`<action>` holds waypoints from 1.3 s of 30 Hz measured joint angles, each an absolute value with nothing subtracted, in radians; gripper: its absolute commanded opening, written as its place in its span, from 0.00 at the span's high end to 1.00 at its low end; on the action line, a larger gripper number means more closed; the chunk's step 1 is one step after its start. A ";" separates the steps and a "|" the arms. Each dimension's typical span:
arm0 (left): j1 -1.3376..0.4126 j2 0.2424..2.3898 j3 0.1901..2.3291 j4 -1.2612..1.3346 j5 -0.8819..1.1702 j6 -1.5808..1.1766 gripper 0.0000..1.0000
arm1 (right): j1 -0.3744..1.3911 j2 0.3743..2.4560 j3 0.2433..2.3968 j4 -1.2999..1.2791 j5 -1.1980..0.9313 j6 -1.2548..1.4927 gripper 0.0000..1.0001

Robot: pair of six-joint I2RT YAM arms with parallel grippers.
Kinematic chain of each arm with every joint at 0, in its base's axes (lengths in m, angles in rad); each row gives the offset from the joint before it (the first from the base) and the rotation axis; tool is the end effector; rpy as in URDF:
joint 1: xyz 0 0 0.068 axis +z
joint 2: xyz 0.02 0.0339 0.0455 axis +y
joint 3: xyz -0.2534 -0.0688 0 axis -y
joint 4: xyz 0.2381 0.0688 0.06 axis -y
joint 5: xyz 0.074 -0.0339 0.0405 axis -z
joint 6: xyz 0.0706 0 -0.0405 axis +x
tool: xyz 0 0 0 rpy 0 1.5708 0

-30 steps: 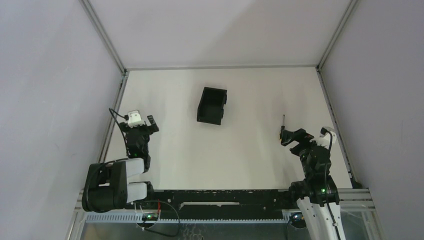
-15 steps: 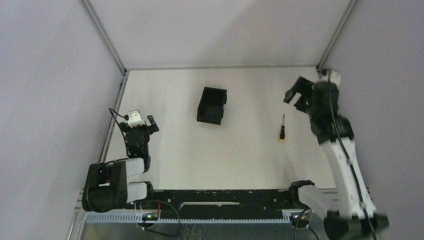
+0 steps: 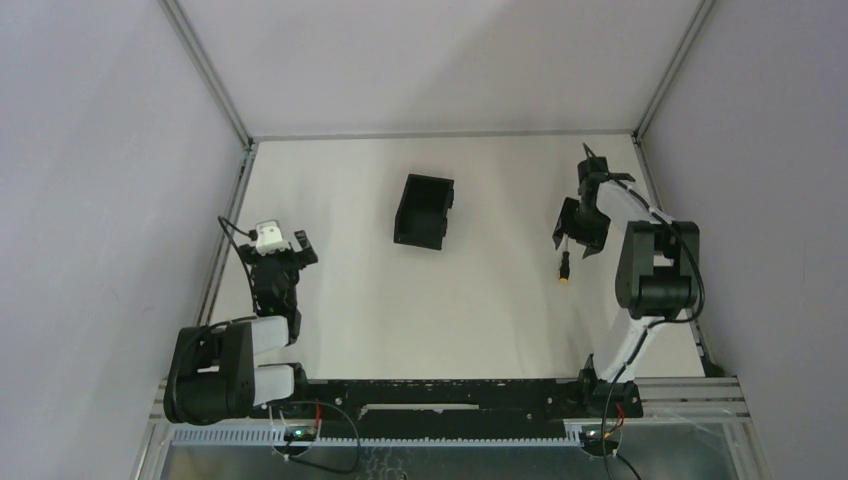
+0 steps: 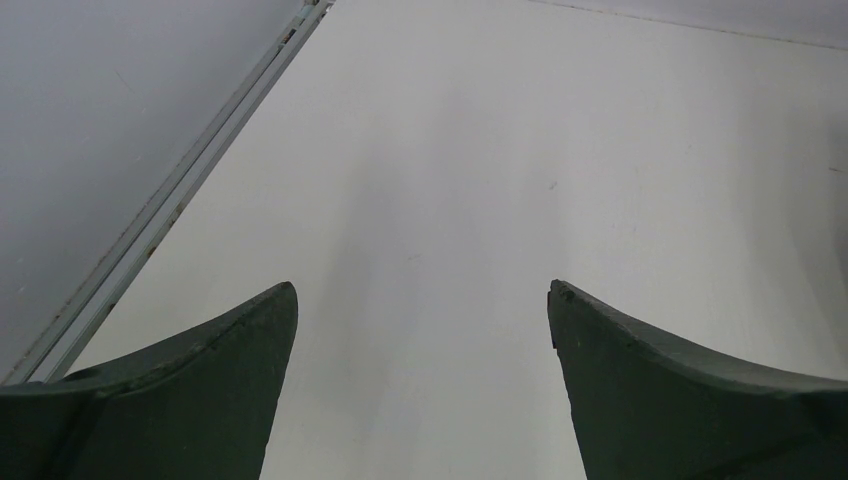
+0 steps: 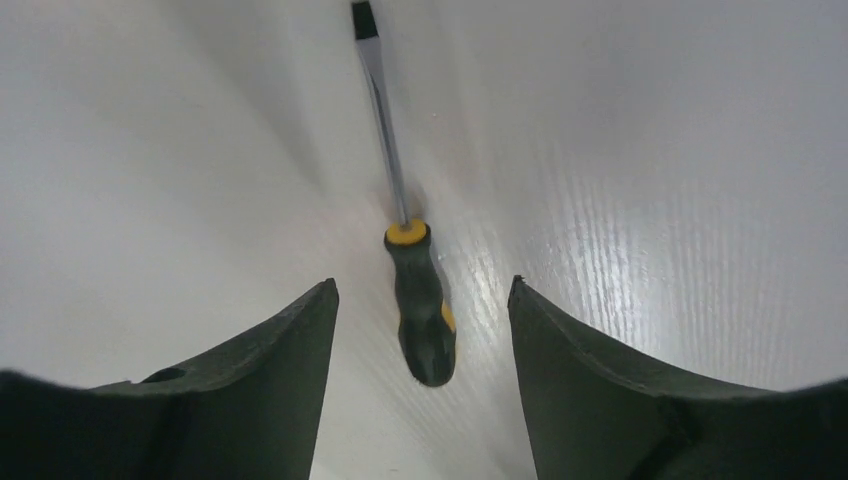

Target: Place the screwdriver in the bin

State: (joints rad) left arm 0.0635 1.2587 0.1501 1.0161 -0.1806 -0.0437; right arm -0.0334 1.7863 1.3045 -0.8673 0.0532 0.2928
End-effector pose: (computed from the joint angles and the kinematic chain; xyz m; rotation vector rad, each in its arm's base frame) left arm 0.2436 0.0282 0.1550 -0.2256 1.6491 0.1652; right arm 0.3444 -0.0153 0.1629 0.4818 2.8747 -0.0349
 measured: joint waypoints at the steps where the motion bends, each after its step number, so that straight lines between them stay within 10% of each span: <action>1: 0.064 1.259 0.150 1.016 -0.181 -0.044 0.00 | -0.033 1.823 1.298 -0.863 0.050 0.290 0.35; 6: 0.064 1.259 0.150 1.016 -0.181 -0.044 0.00 | -0.032 1.913 1.278 -0.845 0.043 0.282 0.56; 11: 0.064 1.259 0.150 1.016 -0.181 -0.044 0.00 | -0.031 1.915 1.282 -0.841 0.039 0.262 1.00; 39: 0.064 1.259 0.150 1.016 -0.181 -0.044 0.00 | 0.164 1.980 2.071 -1.412 0.109 0.282 1.00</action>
